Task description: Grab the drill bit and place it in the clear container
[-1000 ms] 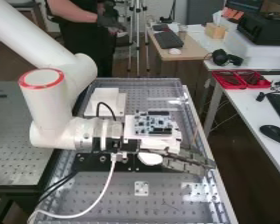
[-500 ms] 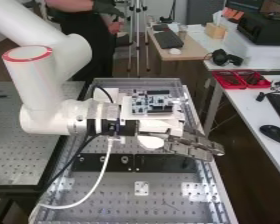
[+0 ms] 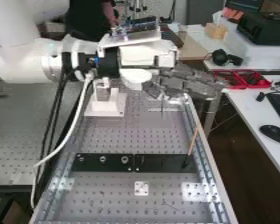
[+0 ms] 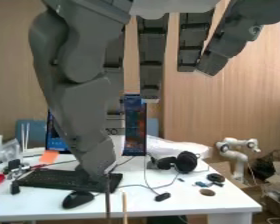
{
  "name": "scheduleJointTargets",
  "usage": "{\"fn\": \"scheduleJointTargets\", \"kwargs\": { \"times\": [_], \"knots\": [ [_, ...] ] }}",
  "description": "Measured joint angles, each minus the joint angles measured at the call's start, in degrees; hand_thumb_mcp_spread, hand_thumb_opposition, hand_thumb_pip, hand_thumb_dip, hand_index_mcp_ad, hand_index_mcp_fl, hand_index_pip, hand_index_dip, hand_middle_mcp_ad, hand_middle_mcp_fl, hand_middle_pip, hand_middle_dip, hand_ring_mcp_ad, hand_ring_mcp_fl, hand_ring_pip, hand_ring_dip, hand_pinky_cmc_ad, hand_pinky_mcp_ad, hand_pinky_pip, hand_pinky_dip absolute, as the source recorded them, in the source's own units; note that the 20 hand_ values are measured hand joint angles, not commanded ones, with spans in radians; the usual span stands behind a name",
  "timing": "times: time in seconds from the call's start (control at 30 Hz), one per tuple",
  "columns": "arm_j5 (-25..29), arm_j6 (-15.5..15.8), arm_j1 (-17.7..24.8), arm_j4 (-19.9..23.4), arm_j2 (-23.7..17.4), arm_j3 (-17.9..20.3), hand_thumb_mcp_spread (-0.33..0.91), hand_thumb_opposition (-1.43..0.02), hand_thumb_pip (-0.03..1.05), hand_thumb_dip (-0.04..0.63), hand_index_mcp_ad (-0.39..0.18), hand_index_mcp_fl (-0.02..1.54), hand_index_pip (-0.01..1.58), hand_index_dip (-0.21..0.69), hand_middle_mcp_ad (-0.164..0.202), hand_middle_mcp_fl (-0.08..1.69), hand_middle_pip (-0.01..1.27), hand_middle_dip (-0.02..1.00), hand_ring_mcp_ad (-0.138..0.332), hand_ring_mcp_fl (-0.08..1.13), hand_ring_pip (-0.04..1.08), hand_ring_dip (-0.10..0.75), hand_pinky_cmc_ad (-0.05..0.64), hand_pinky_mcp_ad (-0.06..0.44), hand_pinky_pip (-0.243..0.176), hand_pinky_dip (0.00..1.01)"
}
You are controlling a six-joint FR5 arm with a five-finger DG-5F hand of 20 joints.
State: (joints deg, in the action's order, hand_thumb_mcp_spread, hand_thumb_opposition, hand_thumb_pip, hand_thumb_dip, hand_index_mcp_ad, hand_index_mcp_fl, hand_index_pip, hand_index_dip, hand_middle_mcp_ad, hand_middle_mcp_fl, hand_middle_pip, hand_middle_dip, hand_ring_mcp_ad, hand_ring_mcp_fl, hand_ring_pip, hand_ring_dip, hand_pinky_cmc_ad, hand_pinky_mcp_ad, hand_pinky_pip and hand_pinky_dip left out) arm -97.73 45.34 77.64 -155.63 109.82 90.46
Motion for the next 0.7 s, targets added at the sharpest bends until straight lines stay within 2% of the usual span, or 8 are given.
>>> {"fn": "scheduleJointTargets", "kwargs": {
  "times": [0.27, 0.7],
  "knots": [
    [1.8, 0.5, 5.5, -0.7, -5.6, 2.1, 0.64, -0.97, 0.42, 0.234, -0.188, 0.91, 0.96, 0.188, 0.059, 0.45, 0.12, 0.22, 0.176, 0.16, 0.09, 0.068, 0.428, 0.138, -0.014, 0.19],
    [0.8, -0.5, 13.2, -0.4, -7.6, 3.5, 0.65, -0.98, 0.42, 0.234, -0.19, 0.93, 0.92, 0.216, 0.061, 0.46, 0.12, 0.22, 0.176, 0.16, 0.09, 0.082, 0.428, 0.138, -0.014, 0.19]
  ]
}}
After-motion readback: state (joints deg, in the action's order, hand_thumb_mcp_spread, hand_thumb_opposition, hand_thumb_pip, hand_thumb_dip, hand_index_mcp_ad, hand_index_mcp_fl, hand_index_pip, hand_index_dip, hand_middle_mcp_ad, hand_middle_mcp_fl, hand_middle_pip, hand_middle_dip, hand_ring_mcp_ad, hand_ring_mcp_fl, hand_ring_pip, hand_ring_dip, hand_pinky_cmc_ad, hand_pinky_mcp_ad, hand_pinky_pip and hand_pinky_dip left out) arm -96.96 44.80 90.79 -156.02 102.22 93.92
